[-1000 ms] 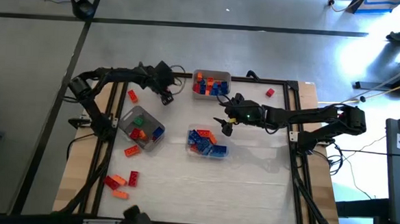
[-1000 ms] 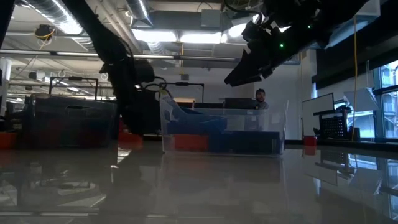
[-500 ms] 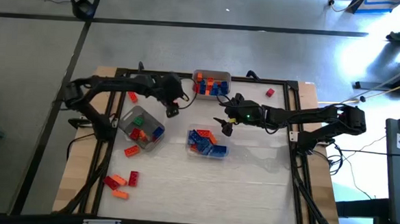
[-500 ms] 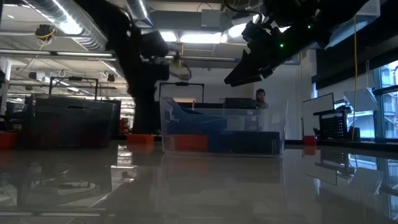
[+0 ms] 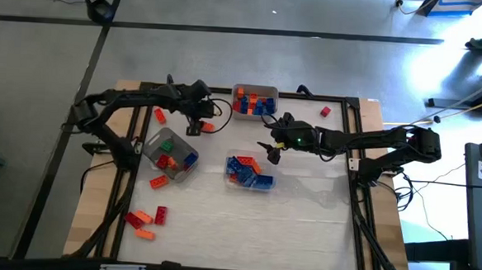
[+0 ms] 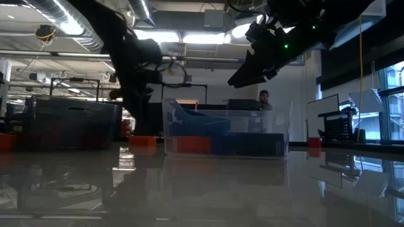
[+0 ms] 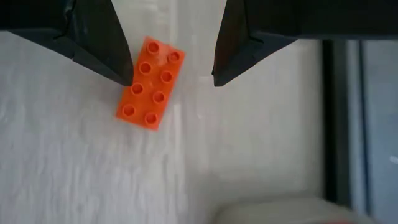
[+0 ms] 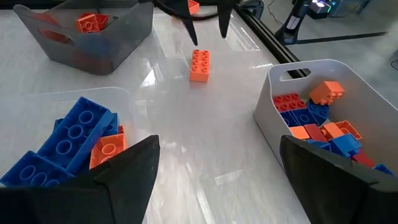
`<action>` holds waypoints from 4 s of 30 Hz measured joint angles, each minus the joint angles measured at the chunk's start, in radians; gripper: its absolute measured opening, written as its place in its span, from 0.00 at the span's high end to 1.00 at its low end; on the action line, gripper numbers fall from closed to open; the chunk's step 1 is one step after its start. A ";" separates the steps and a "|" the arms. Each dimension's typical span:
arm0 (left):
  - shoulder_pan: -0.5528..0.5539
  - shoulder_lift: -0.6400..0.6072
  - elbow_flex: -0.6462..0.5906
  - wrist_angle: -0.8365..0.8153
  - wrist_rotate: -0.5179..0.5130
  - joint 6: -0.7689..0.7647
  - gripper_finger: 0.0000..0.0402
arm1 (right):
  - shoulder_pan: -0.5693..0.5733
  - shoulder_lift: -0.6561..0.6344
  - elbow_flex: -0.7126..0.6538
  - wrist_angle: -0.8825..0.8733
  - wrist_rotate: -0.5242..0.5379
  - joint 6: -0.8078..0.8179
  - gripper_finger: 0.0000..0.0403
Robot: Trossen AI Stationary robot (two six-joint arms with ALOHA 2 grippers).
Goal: Sort blocks by size
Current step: Put the big orange game piece into the transparent bin, then adjust the black bin
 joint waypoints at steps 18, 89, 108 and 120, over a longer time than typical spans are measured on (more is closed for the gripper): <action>0.050 0.144 -0.006 0.064 0.126 -0.015 0.48 | 0.000 0.000 0.000 0.001 -0.002 0.000 0.18; -0.439 0.023 -0.056 0.667 0.296 -0.475 0.67 | 0.000 0.000 0.000 0.000 0.001 0.000 0.18; -0.515 0.149 -0.032 0.846 0.284 -0.517 0.42 | 0.000 0.000 0.000 0.000 0.002 0.000 0.18; -0.485 -0.347 -0.031 0.102 0.009 -0.739 0.40 | 0.000 0.000 0.000 0.005 0.002 -0.003 0.18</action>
